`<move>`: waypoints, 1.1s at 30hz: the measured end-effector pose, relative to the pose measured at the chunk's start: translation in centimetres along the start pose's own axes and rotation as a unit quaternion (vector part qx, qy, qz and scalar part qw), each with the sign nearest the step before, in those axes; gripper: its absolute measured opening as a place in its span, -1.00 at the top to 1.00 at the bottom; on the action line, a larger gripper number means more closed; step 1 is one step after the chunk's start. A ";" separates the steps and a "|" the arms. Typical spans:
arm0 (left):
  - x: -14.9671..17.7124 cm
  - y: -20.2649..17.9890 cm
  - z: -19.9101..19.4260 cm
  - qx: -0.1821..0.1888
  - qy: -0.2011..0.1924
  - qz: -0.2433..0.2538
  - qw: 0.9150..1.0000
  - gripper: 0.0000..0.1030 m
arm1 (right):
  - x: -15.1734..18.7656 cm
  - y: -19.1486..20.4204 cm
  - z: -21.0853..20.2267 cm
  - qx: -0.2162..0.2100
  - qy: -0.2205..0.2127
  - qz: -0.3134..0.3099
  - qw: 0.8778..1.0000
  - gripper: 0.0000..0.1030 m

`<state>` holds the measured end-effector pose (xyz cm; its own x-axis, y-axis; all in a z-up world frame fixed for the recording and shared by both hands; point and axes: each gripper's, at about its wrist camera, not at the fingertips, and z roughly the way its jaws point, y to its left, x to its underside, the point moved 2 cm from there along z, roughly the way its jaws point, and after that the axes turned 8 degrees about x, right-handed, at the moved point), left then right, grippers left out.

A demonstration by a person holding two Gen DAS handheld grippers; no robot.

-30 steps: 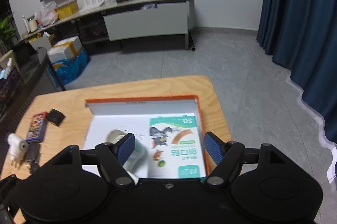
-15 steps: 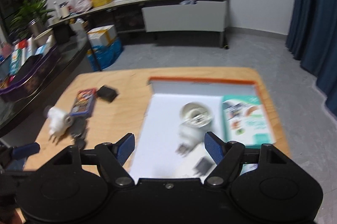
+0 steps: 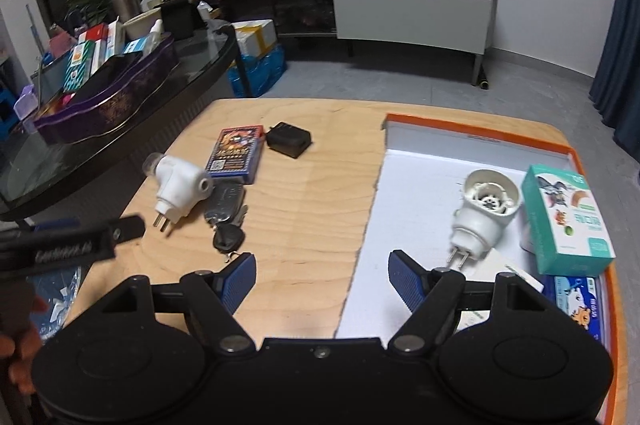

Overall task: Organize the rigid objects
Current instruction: 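Move the left tool to the white plug diffuser while the right tool approaches the playing-card box, then close the left tool on the white plug diffuser while the right tool grasps the playing-card box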

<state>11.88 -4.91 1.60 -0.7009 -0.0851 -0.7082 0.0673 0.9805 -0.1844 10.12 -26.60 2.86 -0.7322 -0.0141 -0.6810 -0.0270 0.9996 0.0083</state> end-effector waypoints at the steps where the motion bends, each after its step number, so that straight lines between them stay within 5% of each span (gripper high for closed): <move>1: -0.3 0.1 0.4 -0.001 0.000 0.000 1.000 -0.94 | 0.0 0.1 0.1 -0.001 0.000 0.000 1.000 -0.68; 9: -2.2 0.9 4.3 0.007 0.010 -0.033 0.999 -1.00 | -0.4 0.2 0.7 -0.006 -0.003 0.001 1.000 -0.68; 19: -3.1 -0.3 9.7 -0.019 0.046 -0.015 0.999 -1.00 | -0.9 0.1 2.6 -0.010 0.001 -0.001 1.000 -0.68; 26: -2.6 0.6 9.8 0.007 0.034 -0.021 0.999 -0.32 | -1.1 0.0 3.9 -0.008 0.006 0.001 1.000 -0.68; 33: -1.0 1.9 6.8 0.012 0.022 -0.011 1.000 -0.32 | -1.8 0.6 5.2 -0.028 0.017 0.013 0.999 -0.68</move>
<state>17.56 -4.14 -2.67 -0.7328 -0.0974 -0.6735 0.0684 0.9741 -0.2154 15.02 -25.84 0.28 -0.7552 0.0102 -0.6554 -0.0454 0.9967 0.0679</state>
